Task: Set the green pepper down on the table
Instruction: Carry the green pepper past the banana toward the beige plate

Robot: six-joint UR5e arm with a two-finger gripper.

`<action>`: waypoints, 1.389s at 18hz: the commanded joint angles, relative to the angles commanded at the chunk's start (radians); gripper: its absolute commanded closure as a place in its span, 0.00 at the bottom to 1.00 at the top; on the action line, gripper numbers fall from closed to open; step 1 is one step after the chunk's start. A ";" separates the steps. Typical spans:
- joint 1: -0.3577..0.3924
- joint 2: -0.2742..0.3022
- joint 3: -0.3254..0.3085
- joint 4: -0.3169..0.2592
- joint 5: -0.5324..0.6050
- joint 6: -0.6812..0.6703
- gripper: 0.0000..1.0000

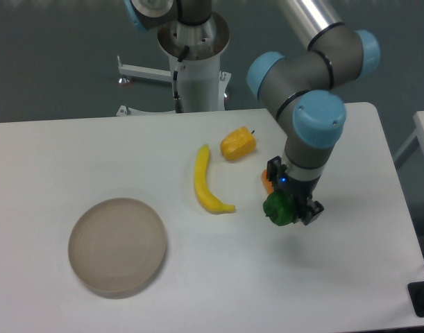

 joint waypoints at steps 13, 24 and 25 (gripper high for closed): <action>-0.175 -0.037 -0.130 0.026 -0.061 -0.221 0.81; -0.154 -0.112 -0.064 0.129 -0.049 -0.207 0.01; -0.154 -0.107 -0.066 0.127 -0.048 -0.209 0.00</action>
